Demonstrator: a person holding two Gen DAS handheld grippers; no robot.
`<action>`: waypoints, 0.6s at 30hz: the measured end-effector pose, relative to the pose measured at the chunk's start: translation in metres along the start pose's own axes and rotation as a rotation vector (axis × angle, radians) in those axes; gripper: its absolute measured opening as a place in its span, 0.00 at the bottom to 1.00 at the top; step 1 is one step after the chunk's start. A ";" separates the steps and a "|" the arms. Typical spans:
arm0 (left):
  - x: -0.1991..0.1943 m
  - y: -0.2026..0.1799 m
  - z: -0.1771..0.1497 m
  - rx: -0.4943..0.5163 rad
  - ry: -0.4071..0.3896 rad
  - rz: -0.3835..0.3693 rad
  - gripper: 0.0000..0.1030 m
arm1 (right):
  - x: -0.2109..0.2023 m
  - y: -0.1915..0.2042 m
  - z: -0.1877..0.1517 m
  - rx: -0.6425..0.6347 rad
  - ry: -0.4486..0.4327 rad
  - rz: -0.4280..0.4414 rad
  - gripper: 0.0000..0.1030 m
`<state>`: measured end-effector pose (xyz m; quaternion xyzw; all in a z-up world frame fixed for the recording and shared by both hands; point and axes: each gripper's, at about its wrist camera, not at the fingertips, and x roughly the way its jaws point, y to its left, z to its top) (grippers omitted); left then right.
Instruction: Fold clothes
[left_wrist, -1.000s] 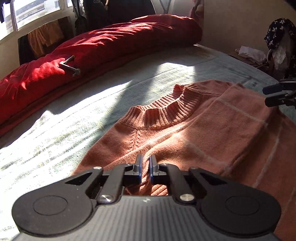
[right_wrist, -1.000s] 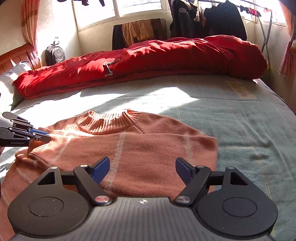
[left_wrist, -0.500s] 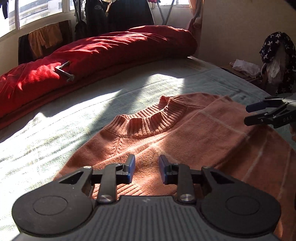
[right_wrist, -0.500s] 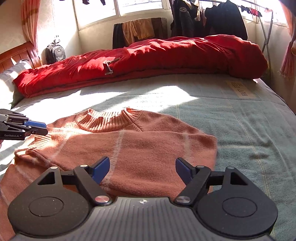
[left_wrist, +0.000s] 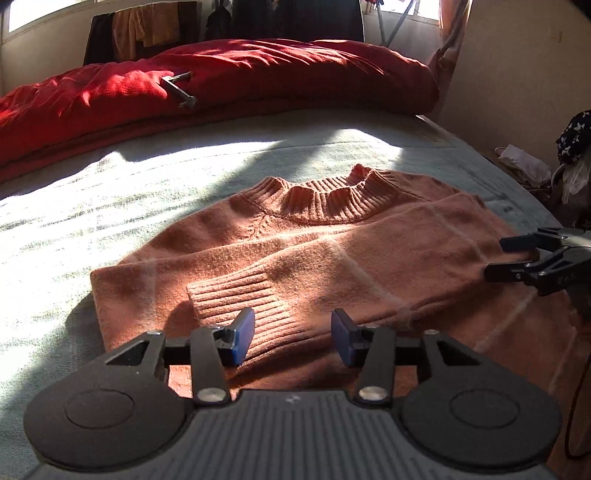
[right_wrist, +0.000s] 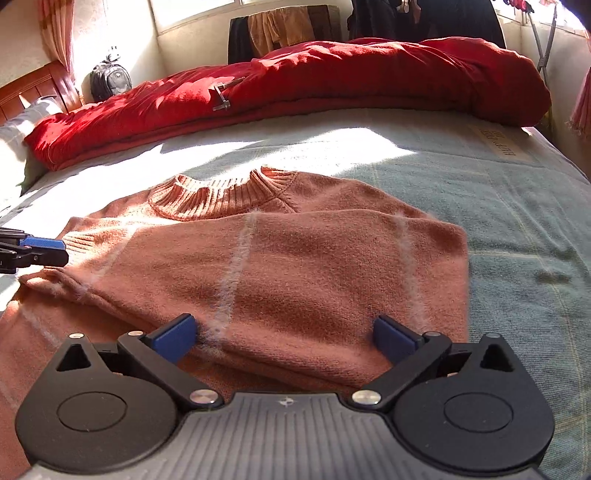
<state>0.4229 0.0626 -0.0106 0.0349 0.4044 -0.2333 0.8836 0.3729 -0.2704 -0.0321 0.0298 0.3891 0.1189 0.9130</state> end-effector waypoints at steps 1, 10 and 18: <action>0.003 0.000 -0.003 -0.005 0.014 0.006 0.45 | 0.001 0.001 0.000 -0.003 0.001 -0.006 1.00; -0.021 -0.012 -0.006 -0.024 -0.004 0.005 0.45 | 0.003 0.007 0.003 -0.057 0.040 -0.025 1.00; -0.051 -0.020 -0.035 -0.082 0.017 0.047 0.48 | -0.055 0.001 0.013 0.012 -0.046 -0.006 1.00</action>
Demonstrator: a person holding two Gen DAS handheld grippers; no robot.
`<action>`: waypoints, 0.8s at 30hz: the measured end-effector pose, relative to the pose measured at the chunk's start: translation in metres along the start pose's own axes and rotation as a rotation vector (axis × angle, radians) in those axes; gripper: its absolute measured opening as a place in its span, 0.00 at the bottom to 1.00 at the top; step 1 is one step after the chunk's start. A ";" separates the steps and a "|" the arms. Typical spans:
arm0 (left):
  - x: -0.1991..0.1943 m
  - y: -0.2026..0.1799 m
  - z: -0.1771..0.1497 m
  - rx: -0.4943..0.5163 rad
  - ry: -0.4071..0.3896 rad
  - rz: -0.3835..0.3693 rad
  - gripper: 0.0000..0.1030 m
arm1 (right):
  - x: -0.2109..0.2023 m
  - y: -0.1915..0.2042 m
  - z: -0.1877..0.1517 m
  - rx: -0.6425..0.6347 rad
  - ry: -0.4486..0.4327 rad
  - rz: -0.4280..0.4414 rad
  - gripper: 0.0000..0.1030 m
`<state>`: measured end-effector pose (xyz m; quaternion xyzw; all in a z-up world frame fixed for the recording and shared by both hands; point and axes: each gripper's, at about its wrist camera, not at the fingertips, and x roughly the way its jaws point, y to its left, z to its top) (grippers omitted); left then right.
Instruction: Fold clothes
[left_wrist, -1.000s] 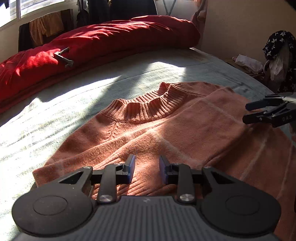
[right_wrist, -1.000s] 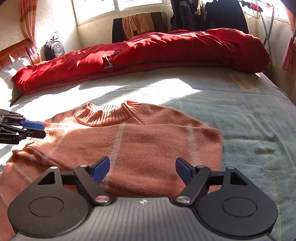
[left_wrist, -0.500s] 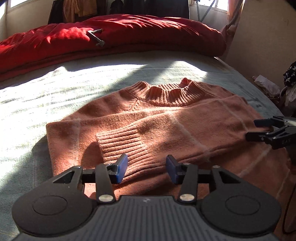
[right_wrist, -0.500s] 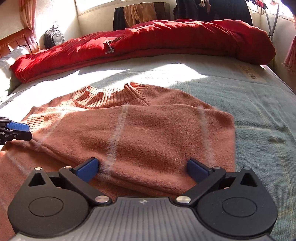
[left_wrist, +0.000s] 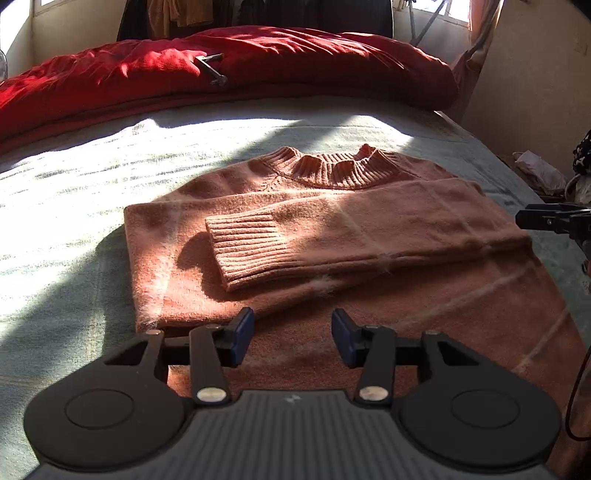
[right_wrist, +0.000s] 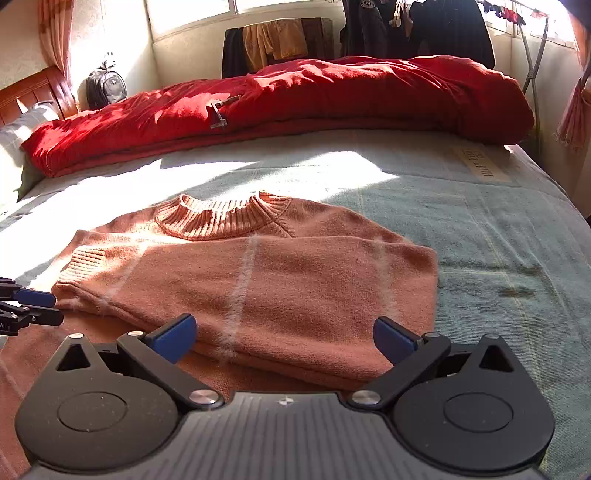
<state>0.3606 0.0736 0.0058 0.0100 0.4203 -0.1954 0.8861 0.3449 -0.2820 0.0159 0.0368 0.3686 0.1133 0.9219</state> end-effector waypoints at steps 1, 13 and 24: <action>-0.009 -0.002 -0.003 -0.005 -0.016 -0.005 0.51 | -0.006 -0.003 0.004 0.010 -0.013 0.018 1.00; -0.035 -0.024 -0.038 0.004 -0.026 0.056 0.65 | 0.105 0.000 0.089 0.129 0.085 0.188 1.00; -0.010 -0.008 -0.053 -0.060 0.021 0.094 0.69 | 0.159 0.002 0.097 -0.006 0.122 0.113 1.00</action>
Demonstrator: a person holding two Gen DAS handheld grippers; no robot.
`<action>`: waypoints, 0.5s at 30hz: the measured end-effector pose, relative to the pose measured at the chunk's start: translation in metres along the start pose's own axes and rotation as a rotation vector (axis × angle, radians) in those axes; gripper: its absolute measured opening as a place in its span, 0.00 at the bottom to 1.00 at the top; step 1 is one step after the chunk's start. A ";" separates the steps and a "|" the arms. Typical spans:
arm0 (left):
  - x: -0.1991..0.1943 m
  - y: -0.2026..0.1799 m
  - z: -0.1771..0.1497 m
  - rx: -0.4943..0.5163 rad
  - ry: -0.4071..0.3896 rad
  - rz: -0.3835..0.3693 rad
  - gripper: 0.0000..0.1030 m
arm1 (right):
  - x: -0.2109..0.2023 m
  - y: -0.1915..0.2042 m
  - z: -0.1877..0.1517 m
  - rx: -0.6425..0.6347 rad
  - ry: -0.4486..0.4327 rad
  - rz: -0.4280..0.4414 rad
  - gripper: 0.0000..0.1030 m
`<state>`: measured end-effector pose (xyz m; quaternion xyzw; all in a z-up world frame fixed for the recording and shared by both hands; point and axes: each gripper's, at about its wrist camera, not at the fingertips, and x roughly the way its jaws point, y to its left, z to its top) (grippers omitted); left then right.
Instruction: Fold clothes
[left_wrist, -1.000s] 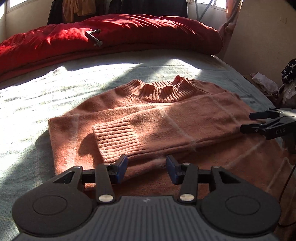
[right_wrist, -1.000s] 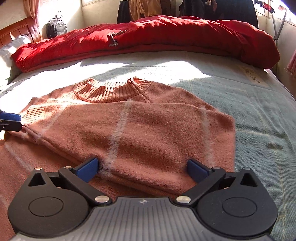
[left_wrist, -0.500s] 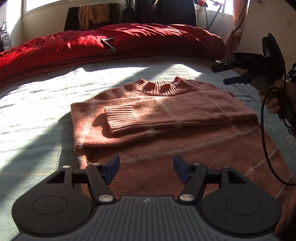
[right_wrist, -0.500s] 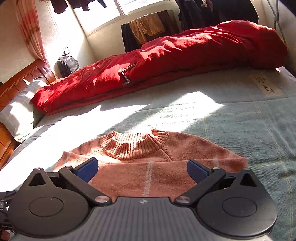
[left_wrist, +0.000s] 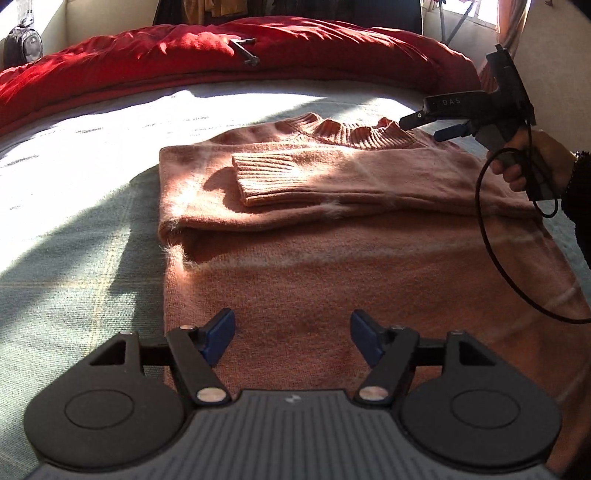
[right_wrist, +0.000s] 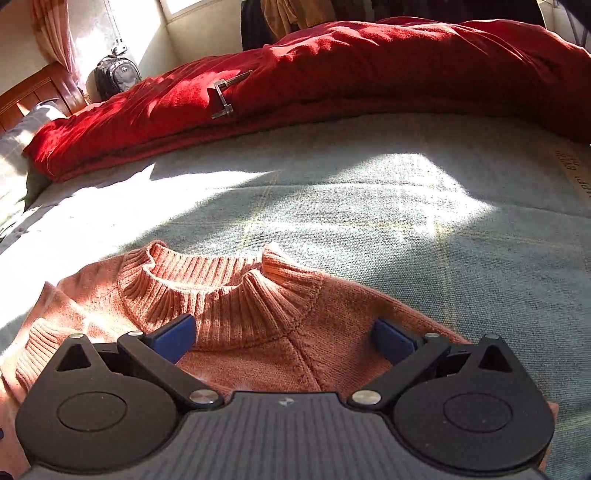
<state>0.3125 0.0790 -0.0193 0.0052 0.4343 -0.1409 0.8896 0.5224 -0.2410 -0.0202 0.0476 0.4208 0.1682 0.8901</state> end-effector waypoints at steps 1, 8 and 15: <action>0.001 0.000 0.000 0.001 -0.002 -0.001 0.70 | -0.006 0.005 0.003 -0.023 -0.010 0.007 1.00; 0.005 -0.002 0.002 -0.009 -0.002 0.006 0.71 | 0.012 0.027 0.004 -0.079 0.032 0.096 1.00; -0.001 0.001 -0.001 -0.025 -0.004 0.014 0.71 | 0.038 0.014 0.027 0.000 0.046 0.029 1.00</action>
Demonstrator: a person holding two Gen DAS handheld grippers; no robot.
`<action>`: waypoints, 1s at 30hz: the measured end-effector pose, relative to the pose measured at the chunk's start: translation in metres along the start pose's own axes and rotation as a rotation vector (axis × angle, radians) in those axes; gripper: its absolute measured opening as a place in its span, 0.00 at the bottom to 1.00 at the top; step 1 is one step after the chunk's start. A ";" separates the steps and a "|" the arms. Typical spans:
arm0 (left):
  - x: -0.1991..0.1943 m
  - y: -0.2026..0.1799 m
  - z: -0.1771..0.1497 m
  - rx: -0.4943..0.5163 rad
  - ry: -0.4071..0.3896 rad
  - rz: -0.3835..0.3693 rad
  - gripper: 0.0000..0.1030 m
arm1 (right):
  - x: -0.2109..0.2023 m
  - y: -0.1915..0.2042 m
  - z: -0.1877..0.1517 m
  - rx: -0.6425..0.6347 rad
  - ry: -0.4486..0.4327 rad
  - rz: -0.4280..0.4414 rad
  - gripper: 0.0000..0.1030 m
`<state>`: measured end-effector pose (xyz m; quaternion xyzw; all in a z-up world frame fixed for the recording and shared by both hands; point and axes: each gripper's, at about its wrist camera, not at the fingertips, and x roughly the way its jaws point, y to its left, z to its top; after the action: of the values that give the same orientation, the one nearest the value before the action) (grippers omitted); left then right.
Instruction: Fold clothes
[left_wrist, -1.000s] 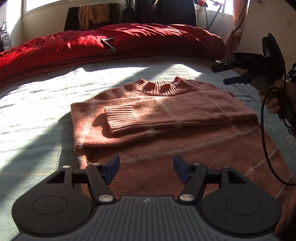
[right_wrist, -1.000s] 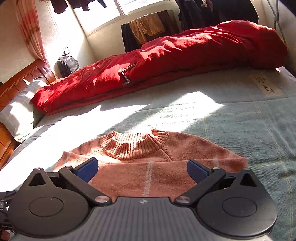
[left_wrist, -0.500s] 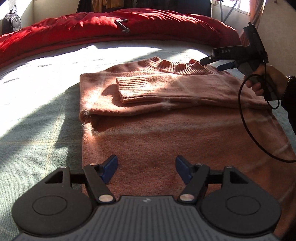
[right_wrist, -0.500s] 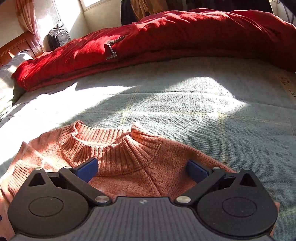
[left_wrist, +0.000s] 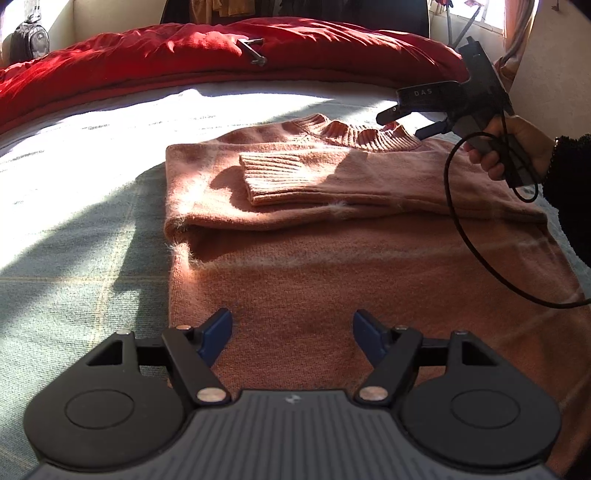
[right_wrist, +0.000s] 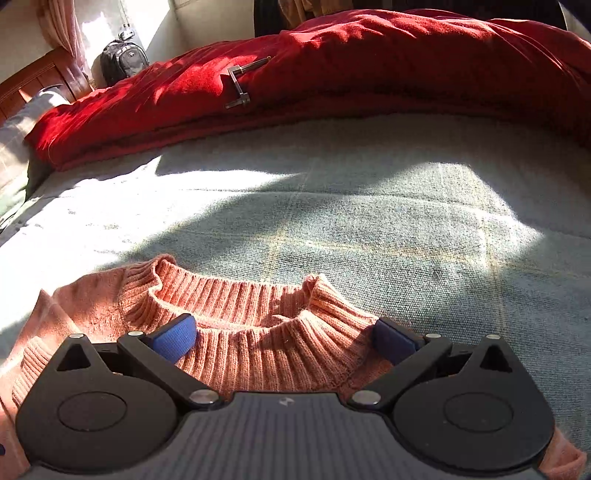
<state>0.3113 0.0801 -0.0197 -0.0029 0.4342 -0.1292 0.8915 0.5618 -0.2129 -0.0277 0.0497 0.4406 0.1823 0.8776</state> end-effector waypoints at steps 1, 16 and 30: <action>-0.002 0.000 0.000 -0.001 -0.004 0.000 0.71 | -0.007 0.000 0.001 0.009 -0.007 0.000 1.00; -0.030 -0.024 -0.001 0.131 -0.064 -0.064 0.71 | -0.225 0.023 -0.133 -0.135 -0.019 -0.122 1.00; -0.046 -0.061 -0.073 0.255 0.008 -0.005 0.72 | -0.183 0.069 -0.229 -0.124 -0.002 -0.139 1.00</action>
<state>0.2140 0.0400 -0.0220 0.1099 0.4176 -0.1857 0.8826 0.2618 -0.2325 -0.0113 -0.0355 0.4298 0.1478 0.8900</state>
